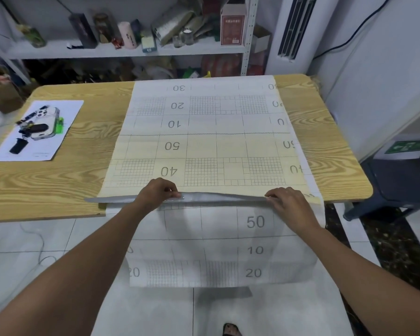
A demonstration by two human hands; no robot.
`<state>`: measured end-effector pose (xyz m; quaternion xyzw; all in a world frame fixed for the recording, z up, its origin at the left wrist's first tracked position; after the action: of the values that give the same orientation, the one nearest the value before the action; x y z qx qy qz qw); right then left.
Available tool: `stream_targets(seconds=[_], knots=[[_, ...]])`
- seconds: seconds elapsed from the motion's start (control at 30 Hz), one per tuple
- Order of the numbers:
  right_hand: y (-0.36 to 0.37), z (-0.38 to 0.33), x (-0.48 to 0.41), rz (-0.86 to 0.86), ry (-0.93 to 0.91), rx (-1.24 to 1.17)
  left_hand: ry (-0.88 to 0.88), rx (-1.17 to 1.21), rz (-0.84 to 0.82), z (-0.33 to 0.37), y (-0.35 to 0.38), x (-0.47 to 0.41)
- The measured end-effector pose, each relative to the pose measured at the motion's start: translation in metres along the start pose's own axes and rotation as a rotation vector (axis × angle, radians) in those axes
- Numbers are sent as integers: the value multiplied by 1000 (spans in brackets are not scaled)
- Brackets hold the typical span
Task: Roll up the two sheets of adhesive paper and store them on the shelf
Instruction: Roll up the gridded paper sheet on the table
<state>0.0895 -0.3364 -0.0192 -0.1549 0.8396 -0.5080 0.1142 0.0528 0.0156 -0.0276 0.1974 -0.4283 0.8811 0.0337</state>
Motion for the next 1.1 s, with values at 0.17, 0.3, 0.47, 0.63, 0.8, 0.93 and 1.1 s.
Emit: stream_targets(seconds=[0.17, 0.3, 0.47, 0.63, 0.8, 0.93, 1.1], knots=[[6, -27, -15, 13, -75, 16, 12, -23, -19, 1, -1, -2], [14, -41, -24, -20, -47, 36, 32, -29, -38, 4, 1, 0], [19, -39, -28, -58, 70, -5, 35, -31, -34, 4, 3, 2], [20, -28, -36, -146, 219, -148, 72, -98, -58, 8, 11, 5], [21, -26, -47, -212, 258, -134, 206, -292, -37, 9, 18, 4], [25, -24, -55, -281, 296, -111, 450, -395, 69, 11, 22, 9], [26, -22, -63, -336, 289, -105, 652, -525, 247, 8, 25, 11]])
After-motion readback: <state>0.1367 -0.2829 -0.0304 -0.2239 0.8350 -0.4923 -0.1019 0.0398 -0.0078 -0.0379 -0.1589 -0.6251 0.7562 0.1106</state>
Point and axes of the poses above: each hand's wrist, its own x-axis away from the middle knuckle, its own y-axis out of the palm, z = x × y, the point moved 4 cm from there along -x, towards the middle knuckle, and after that the axes turned 1 degree about -x, right-handed, at the moved point
